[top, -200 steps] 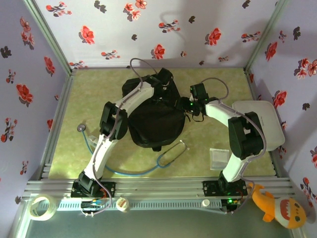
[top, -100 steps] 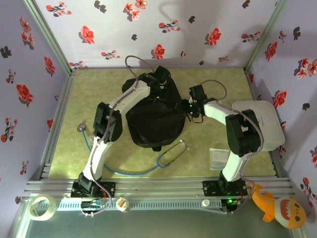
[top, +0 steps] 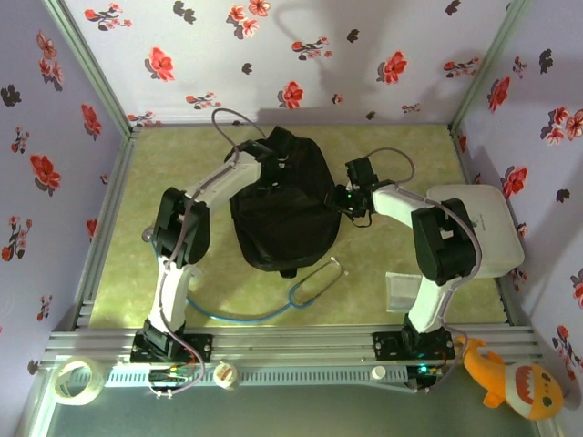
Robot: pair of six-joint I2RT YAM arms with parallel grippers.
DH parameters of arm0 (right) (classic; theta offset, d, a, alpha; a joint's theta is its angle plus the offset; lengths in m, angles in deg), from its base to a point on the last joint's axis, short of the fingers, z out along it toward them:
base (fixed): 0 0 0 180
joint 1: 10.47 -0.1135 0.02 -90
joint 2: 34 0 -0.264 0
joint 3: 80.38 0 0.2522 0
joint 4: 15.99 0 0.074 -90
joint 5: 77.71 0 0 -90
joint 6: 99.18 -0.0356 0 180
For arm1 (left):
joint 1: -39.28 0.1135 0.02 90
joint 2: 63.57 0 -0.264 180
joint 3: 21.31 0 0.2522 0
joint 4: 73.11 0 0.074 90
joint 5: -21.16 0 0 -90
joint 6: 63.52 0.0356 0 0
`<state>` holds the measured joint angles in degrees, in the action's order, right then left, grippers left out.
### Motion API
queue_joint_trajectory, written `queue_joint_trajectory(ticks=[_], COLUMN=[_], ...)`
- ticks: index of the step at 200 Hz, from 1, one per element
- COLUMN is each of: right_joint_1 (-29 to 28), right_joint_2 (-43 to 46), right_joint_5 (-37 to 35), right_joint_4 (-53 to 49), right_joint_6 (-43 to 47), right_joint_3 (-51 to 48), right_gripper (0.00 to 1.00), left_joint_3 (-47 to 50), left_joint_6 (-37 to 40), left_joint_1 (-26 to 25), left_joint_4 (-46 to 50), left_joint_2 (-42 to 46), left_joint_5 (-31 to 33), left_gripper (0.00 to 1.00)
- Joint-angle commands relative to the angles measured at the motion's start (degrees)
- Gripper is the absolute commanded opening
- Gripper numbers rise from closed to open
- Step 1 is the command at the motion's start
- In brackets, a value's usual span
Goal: Pack the student bag
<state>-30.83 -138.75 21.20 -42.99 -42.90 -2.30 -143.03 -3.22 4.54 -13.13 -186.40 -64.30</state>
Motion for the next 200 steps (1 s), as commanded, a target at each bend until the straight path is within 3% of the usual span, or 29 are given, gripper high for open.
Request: queue_joint_trajectory(ticks=[1, 36, 85, 115, 142, 173, 200], right_joint_1=[0.4, 0.4, 0.5, 0.7, 0.6, 0.7, 0.6], right_joint_2=[-2.7, -4.5, -12.2, -15.4, -10.9, 2.7, 14.7], right_joint_5=[-7.4, -10.6, -10.4, -9.3, -6.0, -6.9, -11.8], right_joint_4=[-7.6, -8.2, -7.9, -8.6, -10.7, -11.9, -15.5], right_joint_6=[-0.7, -0.5, 6.8, 10.7, 10.8, 8.7, 4.7], right_joint_3=[0.5, 3.2, 15.5, 23.3, 24.2, 12.9, 0.1], right_gripper=[0.47, 0.41, 0.4, 0.44, 0.54, 0.69, 0.74], left_joint_3=[3.2, 11.6, 19.9, 19.7, 18.6, 18.7, 20.8], left_joint_6=[-0.2, -0.4, -1.8, -1.8, -1.6, -1.3, -0.8], left_joint_1=[1.7, 4.3, 6.3, 6.3, 6.4, 6.7, 8.0], left_joint_4=[1.1, 0.9, -1.0, -1.2, -0.7, 0.0, -0.3], left_joint_2=[5.7, 12.6, 17.9, 17.4, 17.8, 21.1, 26.2], left_joint_5=[5.4, 8.0, 5.8, 4.9, 4.7, 4.0, 4.1], left_gripper=[0.0, 0.0, 0.0, 0.0, 0.0, 0.24, 0.46])
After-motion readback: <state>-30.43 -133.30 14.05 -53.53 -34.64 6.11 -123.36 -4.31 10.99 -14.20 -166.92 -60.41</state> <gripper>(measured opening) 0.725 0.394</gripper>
